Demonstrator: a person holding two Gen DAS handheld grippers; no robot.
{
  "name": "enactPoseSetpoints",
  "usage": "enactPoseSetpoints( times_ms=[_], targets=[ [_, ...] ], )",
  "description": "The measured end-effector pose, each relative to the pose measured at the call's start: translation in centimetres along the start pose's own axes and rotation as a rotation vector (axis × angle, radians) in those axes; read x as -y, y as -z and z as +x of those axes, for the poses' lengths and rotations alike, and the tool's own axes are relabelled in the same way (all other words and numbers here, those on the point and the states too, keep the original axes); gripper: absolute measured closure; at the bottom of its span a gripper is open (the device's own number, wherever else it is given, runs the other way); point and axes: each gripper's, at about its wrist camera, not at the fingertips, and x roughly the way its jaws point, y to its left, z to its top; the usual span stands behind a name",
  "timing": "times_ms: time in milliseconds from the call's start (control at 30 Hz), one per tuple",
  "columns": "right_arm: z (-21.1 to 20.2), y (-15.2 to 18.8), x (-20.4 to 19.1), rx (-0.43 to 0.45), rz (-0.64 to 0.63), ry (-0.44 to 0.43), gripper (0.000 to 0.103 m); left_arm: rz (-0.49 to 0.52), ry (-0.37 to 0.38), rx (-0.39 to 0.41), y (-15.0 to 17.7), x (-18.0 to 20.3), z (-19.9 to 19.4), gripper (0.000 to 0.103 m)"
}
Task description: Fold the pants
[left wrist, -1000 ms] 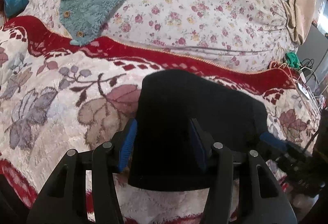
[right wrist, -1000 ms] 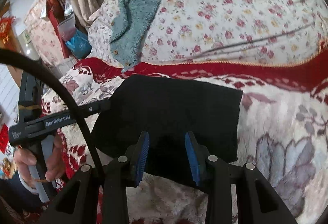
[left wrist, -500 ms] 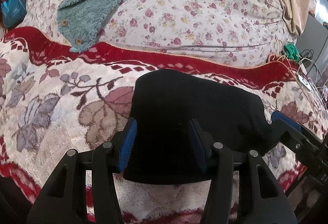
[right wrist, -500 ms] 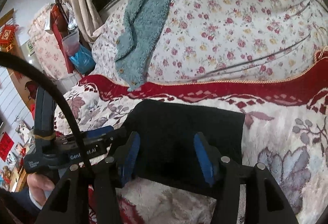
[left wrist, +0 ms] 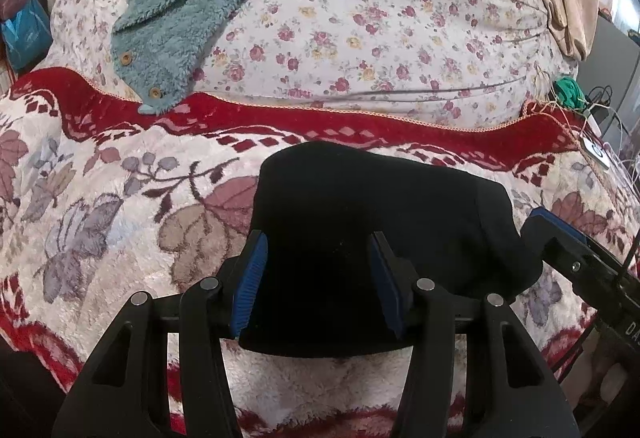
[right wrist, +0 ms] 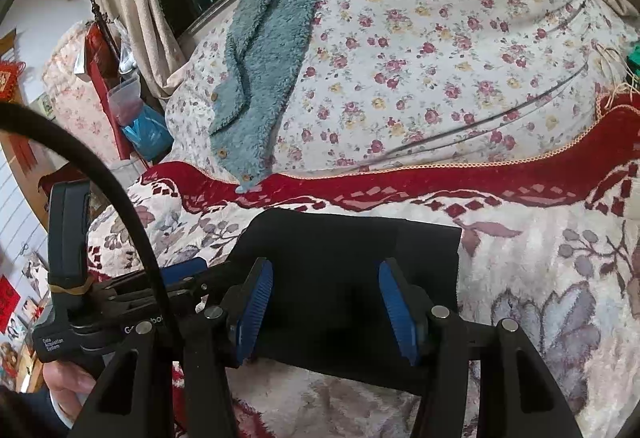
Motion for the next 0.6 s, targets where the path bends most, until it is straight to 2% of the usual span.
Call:
enactPoseSetpoints(
  times_ms=[467,600],
  targets=[
    [0.6,0.3,0.4,-0.022,0.032,-0.001,0.049,0.001,-0.015,-0.002,0.2,-0.2,-0.1,0.052],
    [0.7,0.2,1.2,-0.023,0.059,0.01,0.048,-0.008,0.002,-0.009,0.1,-0.8,0.1,0.052]
  ],
)
